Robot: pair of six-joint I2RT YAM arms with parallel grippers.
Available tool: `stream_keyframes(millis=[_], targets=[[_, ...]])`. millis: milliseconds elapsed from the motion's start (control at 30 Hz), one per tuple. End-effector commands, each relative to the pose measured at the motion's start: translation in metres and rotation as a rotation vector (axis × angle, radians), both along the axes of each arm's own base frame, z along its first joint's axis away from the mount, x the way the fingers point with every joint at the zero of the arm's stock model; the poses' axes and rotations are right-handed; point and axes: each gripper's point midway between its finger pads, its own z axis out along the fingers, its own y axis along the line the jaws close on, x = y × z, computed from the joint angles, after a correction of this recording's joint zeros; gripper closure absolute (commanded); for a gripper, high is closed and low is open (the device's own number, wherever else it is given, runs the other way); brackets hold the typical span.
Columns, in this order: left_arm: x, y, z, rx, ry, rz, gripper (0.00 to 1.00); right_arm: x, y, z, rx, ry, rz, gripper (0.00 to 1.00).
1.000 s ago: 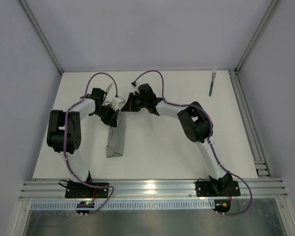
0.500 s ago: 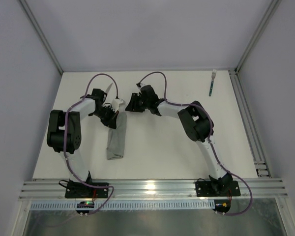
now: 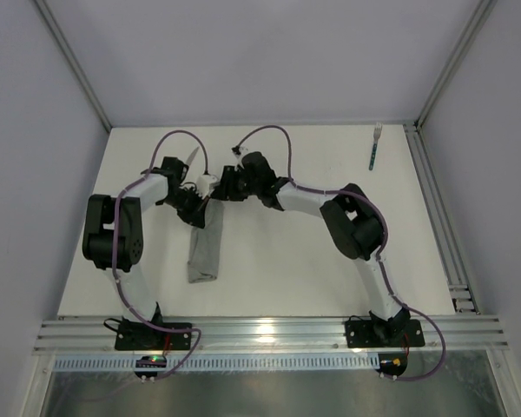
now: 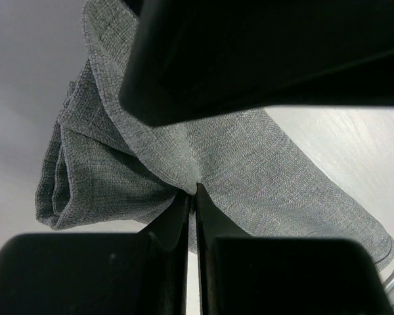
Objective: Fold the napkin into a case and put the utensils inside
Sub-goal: Smooth out the smaller rectangle-folded napkin at the center of the board.
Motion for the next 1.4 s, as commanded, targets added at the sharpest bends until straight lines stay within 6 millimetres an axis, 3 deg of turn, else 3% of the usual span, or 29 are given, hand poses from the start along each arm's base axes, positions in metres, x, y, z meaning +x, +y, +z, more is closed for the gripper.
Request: stream_keyframes(millis=[0,267,333,400,500,633,733,800,867,900,1000,1133,1233,1367], targets=[[-0.004,-0.003,0.007,-0.010,-0.004,0.002,1.00,-0.008,0.021,-0.002,0.060,0.041,0.025,0.58],[0.001,-0.004,0.007,-0.027,-0.005,0.027,1.00,-0.014,0.037,0.001,0.115,0.057,0.044,0.58],[0.002,-0.003,0.008,-0.022,-0.008,0.032,0.99,-0.018,0.041,-0.010,0.101,0.076,0.047,0.58],[0.004,-0.003,0.009,-0.019,-0.016,0.032,0.96,-0.017,0.043,-0.021,0.101,0.107,0.034,0.65],[0.005,-0.003,0.016,-0.018,-0.024,0.031,0.89,-0.016,0.043,-0.031,0.113,0.130,0.020,0.86],[0.012,-0.005,0.049,-0.068,-0.053,0.038,0.65,-0.015,0.045,-0.032,0.126,0.127,0.020,0.97],[0.023,0.006,0.081,-0.140,-0.084,0.097,0.59,-0.013,0.047,-0.024,0.133,0.105,0.028,0.97],[0.042,0.034,0.090,-0.136,-0.110,0.229,0.58,-0.013,0.048,-0.020,0.137,0.092,0.035,0.97],[0.055,0.056,0.083,-0.082,-0.102,0.355,0.60,-0.014,0.048,-0.016,0.141,0.079,0.050,0.97],[0.064,0.068,0.069,-0.020,-0.101,0.395,0.62,-0.014,0.049,-0.012,0.145,0.073,0.053,0.97],[0.068,0.074,0.038,0.055,-0.046,0.430,0.68,-0.015,0.051,-0.003,0.166,0.055,0.072,0.97],[0.063,0.053,0.016,0.049,0.019,0.380,0.74,-0.016,0.054,0.003,0.187,0.049,0.082,0.97],[0.058,0.031,0.013,0.022,0.024,0.332,0.76,-0.018,0.054,0.005,0.200,0.051,0.092,0.97],[0.060,0.027,0.009,0.021,0.019,0.346,0.86,-0.020,0.058,0.011,0.232,0.044,0.107,0.97]])
